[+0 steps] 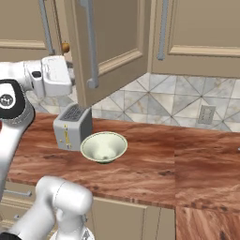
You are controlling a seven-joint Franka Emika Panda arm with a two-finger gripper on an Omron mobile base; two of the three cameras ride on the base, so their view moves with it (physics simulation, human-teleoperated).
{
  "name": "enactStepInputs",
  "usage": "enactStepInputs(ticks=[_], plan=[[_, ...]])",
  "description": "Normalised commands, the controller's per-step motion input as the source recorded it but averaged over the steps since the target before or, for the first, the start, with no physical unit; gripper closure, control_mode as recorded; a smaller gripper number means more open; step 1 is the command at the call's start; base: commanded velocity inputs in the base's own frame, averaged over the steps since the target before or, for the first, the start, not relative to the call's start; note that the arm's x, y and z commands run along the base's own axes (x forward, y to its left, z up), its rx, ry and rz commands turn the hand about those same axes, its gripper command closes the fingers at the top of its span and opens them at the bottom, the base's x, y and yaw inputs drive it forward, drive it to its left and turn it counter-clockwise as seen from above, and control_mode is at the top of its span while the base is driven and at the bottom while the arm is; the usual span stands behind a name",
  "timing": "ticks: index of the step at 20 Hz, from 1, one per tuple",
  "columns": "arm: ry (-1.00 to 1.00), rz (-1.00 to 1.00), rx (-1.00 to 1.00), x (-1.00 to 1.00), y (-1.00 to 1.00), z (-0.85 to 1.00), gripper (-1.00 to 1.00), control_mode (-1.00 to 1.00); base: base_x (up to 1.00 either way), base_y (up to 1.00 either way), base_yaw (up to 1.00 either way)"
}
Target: Open the cabinet. Pick the kiwi and apple from the cabinet and place them into the bowl. Then close the cabinet.
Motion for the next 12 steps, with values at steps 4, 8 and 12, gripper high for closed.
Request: enactStepInputs(ticks=[4,8,12], plan=[[0.00,0.00,0.25,0.00,-0.91,0.00,-1.00,-1.00,0.00,0.00,0.00],[-0.09,0.17,-0.19,-0.19,0.61,-0.14,-1.00,-1.00,0.00,0.00,0.00],[-0.16,0.53,-0.23,-0.35,1.00,0.00,-1.00,-1.00,0.00,0.00,0.00]])
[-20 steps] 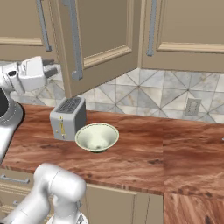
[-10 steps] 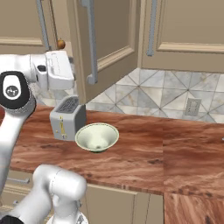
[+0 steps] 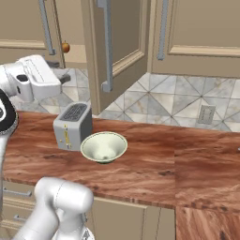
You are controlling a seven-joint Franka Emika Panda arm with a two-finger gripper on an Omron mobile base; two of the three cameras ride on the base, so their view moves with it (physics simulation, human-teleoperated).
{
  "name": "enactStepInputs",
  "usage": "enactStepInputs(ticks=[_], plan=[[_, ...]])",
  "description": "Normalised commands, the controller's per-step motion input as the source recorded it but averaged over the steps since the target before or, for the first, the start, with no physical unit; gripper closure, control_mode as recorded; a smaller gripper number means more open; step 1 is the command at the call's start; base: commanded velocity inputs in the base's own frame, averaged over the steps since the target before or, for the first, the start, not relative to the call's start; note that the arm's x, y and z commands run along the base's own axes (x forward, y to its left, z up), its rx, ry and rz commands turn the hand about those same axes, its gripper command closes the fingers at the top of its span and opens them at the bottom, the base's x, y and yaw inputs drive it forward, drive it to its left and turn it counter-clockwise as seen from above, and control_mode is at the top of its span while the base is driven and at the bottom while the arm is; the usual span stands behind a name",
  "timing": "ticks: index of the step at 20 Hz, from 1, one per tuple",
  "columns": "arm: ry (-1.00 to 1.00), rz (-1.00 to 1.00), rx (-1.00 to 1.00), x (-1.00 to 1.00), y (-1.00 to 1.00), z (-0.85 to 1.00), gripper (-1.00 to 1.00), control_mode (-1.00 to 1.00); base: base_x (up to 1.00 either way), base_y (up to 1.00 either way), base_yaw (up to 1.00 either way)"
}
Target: Open the cabinet. Pick the kiwi and apple from the cabinet and place them into the bowl. Then close the cabinet.
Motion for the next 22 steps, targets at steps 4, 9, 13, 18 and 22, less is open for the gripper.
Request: enactStepInputs(ticks=[4,9,13,18,22], plan=[[-0.14,0.57,-0.11,-0.10,0.79,0.00,-1.00,-1.00,0.00,0.00,0.00],[-0.12,0.53,-0.01,0.01,0.47,0.04,-1.00,-1.00,0.00,0.00,0.00],[-0.14,0.24,-0.07,0.21,0.59,0.02,-1.00,-1.00,0.00,0.00,0.00],[0.00,-0.01,-0.03,0.48,0.33,0.01,-1.00,-1.00,0.00,0.00,0.00],[0.06,0.00,-0.01,0.81,0.47,0.00,-1.00,-1.00,0.00,0.00,0.00]])
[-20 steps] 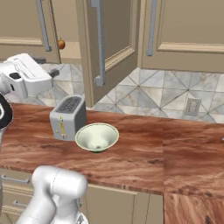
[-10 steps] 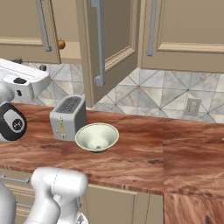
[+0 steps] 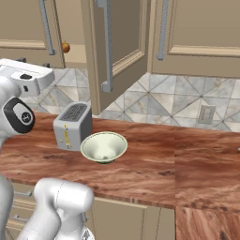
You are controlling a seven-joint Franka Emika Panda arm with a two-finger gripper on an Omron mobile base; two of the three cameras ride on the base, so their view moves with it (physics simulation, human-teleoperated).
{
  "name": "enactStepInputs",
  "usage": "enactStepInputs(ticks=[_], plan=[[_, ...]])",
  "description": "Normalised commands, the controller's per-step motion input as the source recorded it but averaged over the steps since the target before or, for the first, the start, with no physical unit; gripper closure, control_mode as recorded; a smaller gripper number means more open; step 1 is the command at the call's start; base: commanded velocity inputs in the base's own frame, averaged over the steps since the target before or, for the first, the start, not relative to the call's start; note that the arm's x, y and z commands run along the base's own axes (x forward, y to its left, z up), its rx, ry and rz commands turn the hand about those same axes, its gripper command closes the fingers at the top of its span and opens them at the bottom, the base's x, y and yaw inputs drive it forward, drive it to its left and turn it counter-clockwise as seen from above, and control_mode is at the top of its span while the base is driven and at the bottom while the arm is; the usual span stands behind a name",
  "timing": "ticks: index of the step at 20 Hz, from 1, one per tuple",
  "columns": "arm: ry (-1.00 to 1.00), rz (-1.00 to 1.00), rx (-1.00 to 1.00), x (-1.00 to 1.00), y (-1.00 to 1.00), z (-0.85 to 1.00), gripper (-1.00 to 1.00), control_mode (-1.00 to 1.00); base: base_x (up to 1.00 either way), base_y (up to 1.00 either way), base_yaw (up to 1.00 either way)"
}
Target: Open the cabinet. Pick the kiwi and apple from the cabinet and place them into the bowl. Then close the cabinet.
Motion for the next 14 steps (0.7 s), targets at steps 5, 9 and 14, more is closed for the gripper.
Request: enactStepInputs(ticks=[5,9,14], plan=[[0.06,0.00,-0.04,0.94,0.52,0.00,-1.00,-1.00,0.00,0.00,0.00],[0.01,0.00,-0.06,0.95,0.26,0.00,-1.00,-1.00,0.00,0.00,0.00],[0.01,0.00,-0.01,0.70,0.02,0.00,-1.00,-1.00,0.00,0.00,0.00]])
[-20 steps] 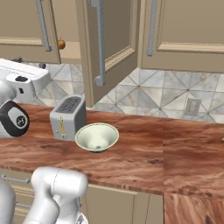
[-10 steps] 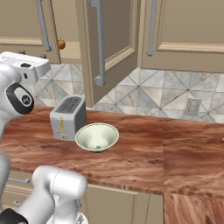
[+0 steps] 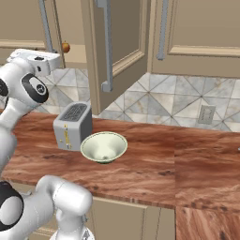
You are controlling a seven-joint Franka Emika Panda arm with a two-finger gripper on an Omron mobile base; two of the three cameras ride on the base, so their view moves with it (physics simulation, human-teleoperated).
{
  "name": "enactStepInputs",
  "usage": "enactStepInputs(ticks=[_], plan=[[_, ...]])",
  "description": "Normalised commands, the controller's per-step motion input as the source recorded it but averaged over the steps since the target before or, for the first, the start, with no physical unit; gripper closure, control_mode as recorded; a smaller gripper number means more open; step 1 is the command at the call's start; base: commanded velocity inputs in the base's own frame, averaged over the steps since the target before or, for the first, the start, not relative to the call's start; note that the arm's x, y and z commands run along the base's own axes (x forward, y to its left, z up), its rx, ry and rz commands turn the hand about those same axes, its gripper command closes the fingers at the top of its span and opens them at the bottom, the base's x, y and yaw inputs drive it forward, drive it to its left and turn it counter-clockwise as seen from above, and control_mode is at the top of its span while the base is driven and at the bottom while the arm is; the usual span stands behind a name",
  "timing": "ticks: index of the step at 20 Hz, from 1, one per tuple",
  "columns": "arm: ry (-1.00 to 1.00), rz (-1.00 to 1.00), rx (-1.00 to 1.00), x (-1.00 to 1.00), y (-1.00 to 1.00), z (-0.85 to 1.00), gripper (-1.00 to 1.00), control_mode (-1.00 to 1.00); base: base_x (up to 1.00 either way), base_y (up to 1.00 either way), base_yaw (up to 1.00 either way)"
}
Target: Open the cabinet. Pick the kiwi and apple from the cabinet and place them into the bowl. Then close the cabinet.
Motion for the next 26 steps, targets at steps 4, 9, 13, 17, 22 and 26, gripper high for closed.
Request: enactStepInputs(ticks=[4,9,13,17,22,26], plan=[[0.08,0.00,0.00,0.82,0.00,0.00,-1.00,-1.00,0.00,0.00,0.00],[0.12,0.00,0.00,1.00,0.00,0.00,-1.00,-1.00,0.00,0.00,0.00],[0.03,0.00,0.00,0.26,0.00,0.00,1.00,-1.00,0.00,0.00,0.00],[0.00,0.00,0.00,0.00,0.00,0.00,1.00,-1.00,0.00,0.00,0.00],[0.00,0.00,0.01,0.00,-0.01,0.03,1.00,-1.00,0.00,0.00,0.00],[0.00,0.00,0.05,0.00,-0.18,0.05,1.00,-1.00,0.00,0.00,0.00]])
